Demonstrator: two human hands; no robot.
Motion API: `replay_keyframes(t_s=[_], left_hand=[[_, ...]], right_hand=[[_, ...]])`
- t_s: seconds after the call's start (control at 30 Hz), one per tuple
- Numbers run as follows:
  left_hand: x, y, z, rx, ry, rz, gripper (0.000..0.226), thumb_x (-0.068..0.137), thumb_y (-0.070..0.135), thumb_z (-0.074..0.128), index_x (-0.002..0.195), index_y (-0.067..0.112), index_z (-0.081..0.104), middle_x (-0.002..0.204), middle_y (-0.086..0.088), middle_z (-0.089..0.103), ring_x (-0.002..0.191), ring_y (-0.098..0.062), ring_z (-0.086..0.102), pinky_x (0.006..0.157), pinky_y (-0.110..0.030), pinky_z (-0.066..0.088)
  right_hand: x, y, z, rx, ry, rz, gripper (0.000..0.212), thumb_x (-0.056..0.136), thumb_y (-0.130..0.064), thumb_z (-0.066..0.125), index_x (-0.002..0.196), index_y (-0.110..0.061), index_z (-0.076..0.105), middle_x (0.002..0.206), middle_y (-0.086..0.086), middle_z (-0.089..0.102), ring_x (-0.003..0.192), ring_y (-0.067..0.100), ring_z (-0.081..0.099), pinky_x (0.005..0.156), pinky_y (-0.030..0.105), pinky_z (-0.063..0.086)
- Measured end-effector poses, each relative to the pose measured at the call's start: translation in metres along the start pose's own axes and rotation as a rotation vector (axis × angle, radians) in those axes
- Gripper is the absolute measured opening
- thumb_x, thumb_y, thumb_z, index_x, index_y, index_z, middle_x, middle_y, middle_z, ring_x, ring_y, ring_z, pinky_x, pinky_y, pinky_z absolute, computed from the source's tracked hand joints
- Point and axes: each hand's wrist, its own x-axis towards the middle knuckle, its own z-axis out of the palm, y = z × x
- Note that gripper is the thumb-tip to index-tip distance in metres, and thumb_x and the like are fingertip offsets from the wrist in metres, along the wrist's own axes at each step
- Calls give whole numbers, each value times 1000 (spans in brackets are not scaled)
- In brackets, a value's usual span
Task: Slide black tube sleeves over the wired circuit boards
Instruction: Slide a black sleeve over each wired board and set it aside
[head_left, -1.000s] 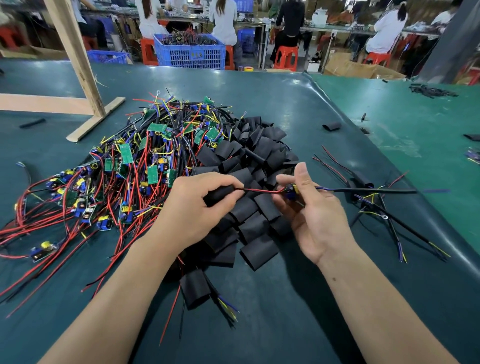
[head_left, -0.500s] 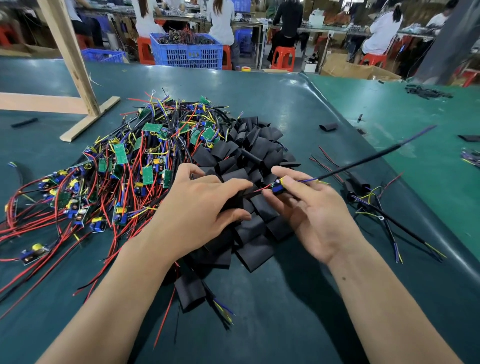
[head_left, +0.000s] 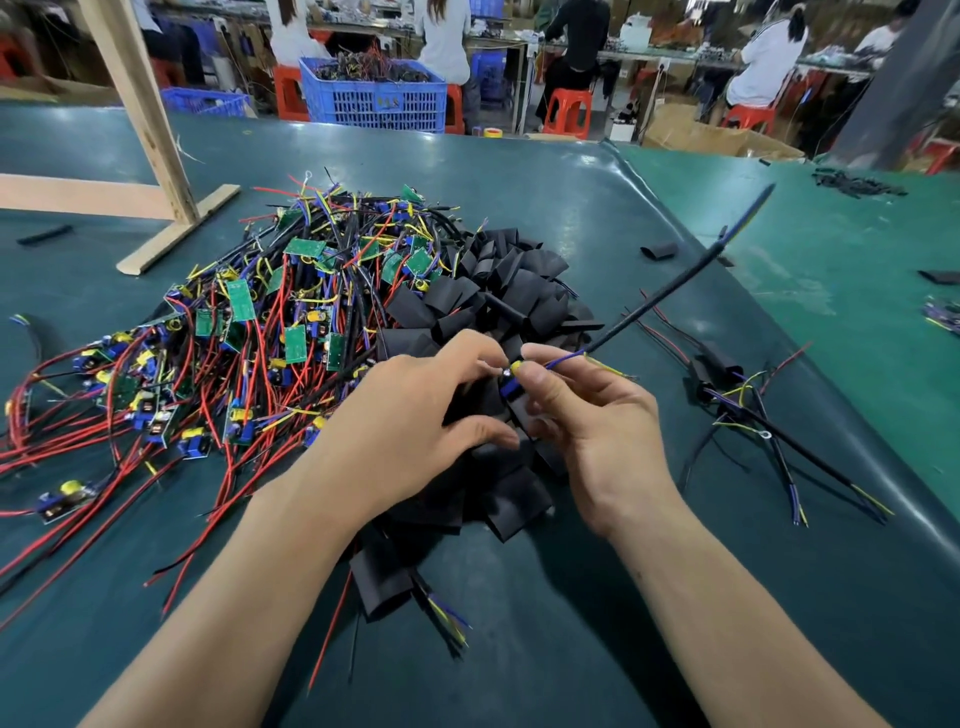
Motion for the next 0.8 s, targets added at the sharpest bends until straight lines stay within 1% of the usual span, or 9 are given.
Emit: replay_keyframes(t_s=[0.07,0.13,0.2,0.27,0.33,0.47,0.57,0.67,0.8], left_hand=[[0,0,1,-10,23,-16,50,75,39,80,113,20,54,113,6,72,84,5,59,72,-6,42],[1,-2,1,-5,31,-44,49,73,37,81,111,20,55,114,0,72,73,17,55,68,-1,36],[0,-4,0,-46,27,-81,50,70,43,80,111,24,56,112,1,72,83,10,60,78,-3,40],[0,-6,-1,-103,42,-105,50,66,45,81,107,29,58,103,14,70,98,1,62,91,-23,47],[1,-4,0,-133,87,-93,48,64,42,86,101,32,57,91,21,66,90,-1,61,85,-28,48],[1,-4,0,-172,148,-64,53,66,37,88,106,28,55,90,27,67,90,0,64,86,-22,47],[-1,-5,2,-191,137,-34,43,73,33,84,105,21,58,95,17,72,94,6,64,83,-11,46],[-1,-6,2,-245,148,-53,36,76,28,82,102,16,61,95,15,73,93,9,65,84,-18,51],[-1,-3,4,-295,200,-57,43,69,39,81,99,14,63,94,17,73,93,9,66,85,-14,49]], right_hand=[[0,2,0,24,-21,8,18,69,-14,77,87,-16,77,71,1,71,55,10,60,53,19,50],[0,2,-1,95,-83,62,19,71,-8,74,89,-14,78,76,5,73,62,14,66,61,19,54],[2,-1,-5,123,-148,99,22,76,0,68,93,-11,76,84,9,75,71,19,71,67,21,57],[3,-5,-7,114,-181,88,22,73,-1,69,93,-7,74,84,10,75,71,20,72,67,22,57],[3,-6,-8,98,-203,62,23,69,-6,72,91,-7,74,82,8,75,69,18,71,66,23,56],[3,-4,-9,-25,-224,3,26,67,-11,75,92,-6,72,82,5,73,72,16,68,66,23,55],[3,0,-9,-38,-242,-10,22,67,-10,75,89,-8,74,80,6,72,71,17,68,69,26,57],[4,-1,-9,10,-260,14,19,70,-12,73,88,-12,78,83,8,74,75,21,70,78,31,59],[3,-5,-8,103,-258,18,18,74,-8,68,88,-9,80,82,8,75,71,18,71,67,24,57]])
